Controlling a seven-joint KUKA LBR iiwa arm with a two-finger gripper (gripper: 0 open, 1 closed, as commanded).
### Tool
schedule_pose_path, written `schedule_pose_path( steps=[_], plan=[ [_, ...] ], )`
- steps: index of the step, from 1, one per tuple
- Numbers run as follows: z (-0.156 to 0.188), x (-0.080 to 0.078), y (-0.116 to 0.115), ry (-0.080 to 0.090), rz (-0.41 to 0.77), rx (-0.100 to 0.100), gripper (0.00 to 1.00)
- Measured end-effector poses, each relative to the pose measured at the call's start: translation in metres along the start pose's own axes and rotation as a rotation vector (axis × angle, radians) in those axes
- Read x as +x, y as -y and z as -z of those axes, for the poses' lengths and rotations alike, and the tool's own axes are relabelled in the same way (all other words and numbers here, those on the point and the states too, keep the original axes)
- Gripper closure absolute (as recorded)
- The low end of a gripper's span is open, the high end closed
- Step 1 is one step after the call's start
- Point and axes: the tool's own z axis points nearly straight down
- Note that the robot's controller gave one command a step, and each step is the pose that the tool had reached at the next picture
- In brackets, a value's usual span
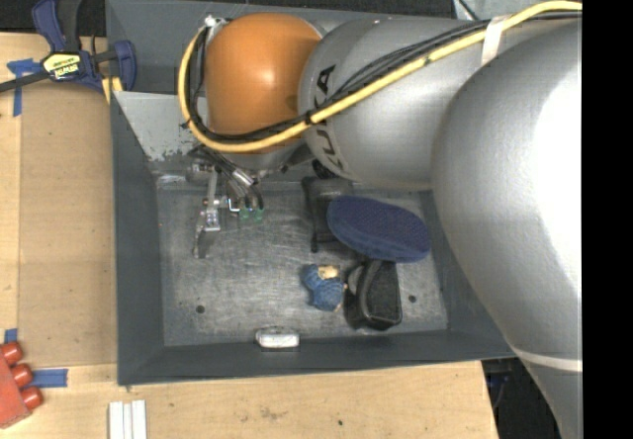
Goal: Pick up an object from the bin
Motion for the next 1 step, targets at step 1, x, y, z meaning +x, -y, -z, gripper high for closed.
schedule_pose_path(
  steps=[1],
  plan=[
    [-0.0886,-0.0388,-0.0105,0.011,-0.248,-0.005,0.0]
  ],
)
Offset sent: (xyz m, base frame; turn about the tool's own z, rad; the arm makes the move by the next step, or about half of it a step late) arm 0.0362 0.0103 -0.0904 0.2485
